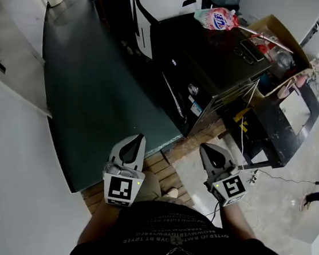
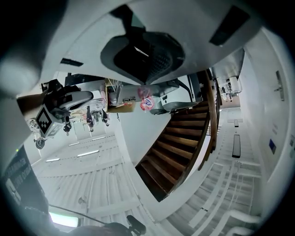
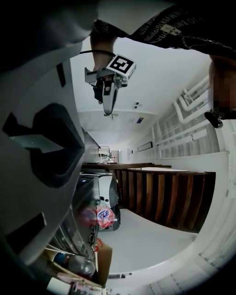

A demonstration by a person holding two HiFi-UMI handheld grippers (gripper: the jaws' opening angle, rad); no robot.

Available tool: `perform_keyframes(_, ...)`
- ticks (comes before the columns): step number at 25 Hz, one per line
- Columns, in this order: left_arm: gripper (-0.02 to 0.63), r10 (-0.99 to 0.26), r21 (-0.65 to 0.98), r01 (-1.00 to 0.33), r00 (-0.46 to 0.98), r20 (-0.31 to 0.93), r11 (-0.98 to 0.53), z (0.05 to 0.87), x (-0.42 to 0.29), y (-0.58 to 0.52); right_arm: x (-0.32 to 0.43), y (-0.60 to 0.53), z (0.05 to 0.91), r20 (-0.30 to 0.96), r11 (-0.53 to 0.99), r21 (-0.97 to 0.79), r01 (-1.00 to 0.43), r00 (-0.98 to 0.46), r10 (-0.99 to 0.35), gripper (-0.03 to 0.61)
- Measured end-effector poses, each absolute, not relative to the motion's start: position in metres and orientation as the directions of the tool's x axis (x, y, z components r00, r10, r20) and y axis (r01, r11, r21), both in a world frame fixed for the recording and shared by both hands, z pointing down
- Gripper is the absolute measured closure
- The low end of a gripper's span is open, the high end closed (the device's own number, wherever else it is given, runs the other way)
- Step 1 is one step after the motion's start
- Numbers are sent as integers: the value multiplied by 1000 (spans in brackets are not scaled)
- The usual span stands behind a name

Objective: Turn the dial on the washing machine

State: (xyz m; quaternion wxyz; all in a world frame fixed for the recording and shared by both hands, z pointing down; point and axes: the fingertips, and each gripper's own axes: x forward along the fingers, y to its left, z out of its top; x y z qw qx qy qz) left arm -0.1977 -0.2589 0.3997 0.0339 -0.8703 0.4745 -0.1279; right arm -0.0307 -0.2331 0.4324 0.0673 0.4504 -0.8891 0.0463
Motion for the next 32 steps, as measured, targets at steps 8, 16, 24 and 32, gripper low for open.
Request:
perform_keyframes(8,607,-804,-180,-785,561,197,-592,405,-213,-293,-65,-261,431,172,593,-21,-805,-587,-791,581)
perform_keyframes(16,607,-753,-125,-746,629,194,-654,364,-274,-341,-151,-306,380,189,588,9,-809,-576,-795,581)
perform_keyframes(24,607,-695,-119,-685,699,170,-719,314,-304,-376,-186,-320,317,172,520,46,-853,-506,-845,581)
perform_keyframes(32,607,-615,-107,-606,766,188,-788,322,-248,-392,-137,-334,324,176,425,19,-905,-416,-892,581)
